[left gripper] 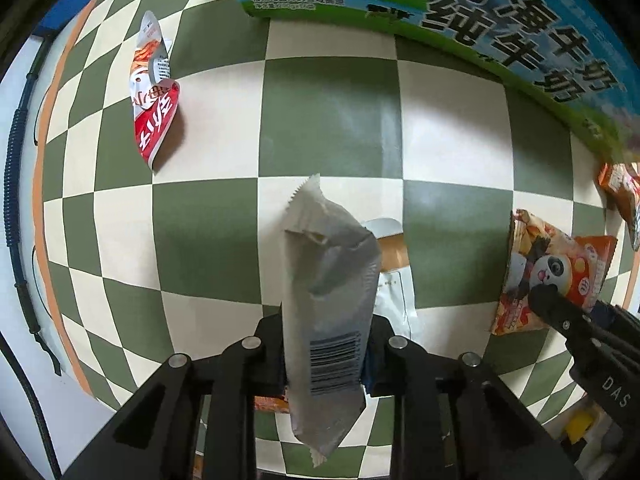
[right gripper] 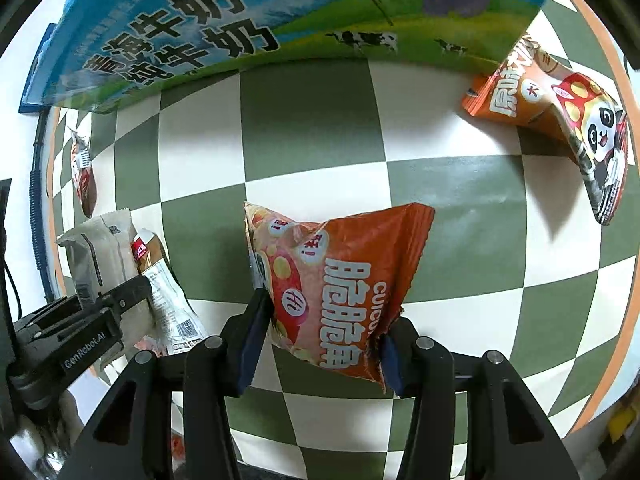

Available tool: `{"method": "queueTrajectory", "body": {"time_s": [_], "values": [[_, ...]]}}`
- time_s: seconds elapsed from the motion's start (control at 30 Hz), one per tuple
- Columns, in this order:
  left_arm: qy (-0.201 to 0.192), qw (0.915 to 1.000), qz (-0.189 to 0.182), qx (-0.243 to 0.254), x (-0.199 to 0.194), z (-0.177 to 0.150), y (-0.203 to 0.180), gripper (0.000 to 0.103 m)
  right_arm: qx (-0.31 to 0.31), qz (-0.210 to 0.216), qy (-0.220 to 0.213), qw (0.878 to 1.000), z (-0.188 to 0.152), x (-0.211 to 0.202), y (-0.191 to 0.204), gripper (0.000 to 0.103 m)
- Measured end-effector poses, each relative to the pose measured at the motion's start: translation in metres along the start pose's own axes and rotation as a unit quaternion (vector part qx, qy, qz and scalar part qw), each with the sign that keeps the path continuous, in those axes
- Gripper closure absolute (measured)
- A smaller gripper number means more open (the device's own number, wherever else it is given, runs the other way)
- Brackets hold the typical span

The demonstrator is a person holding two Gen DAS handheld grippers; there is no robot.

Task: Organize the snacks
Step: 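Lift both held packs off the table and carry them over the box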

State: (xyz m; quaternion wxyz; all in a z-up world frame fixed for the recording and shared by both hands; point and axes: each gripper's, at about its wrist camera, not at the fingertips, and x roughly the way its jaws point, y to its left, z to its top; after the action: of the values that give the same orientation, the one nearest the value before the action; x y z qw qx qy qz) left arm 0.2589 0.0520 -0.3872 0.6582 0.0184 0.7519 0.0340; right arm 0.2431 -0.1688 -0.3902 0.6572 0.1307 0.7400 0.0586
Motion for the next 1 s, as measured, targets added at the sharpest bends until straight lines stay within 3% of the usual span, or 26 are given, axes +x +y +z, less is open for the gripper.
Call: {"method": "queueTrajectory", "body": {"time_s": [0.27, 0.63, 0.87, 1.0], "values": [[-0.031, 0.9993, -0.017, 0.009, -0.036, -0.017, -0.010, 0.081, -0.005, 0.017, -0.014, 1.000, -0.007, -0.015, 0.000, 0.052], [-0.086, 0.9933, -0.073, 0.025, -0.112, -0.028, -0.030, 0.081, -0.022, 0.071, -0.053, 0.996, -0.020, -0.084, 0.003, 0.053], [-0.130, 0.9840, -0.114, 0.045, -0.175, -0.010, -0.033, 0.081, -0.031, 0.111, -0.093, 0.989, -0.019, -0.148, 0.007, 0.053], [-0.145, 0.9800, -0.125, 0.055, -0.202, 0.020, -0.035, 0.081, -0.028, 0.137, -0.119, 0.983, -0.005, -0.186, 0.007, 0.053]]}}
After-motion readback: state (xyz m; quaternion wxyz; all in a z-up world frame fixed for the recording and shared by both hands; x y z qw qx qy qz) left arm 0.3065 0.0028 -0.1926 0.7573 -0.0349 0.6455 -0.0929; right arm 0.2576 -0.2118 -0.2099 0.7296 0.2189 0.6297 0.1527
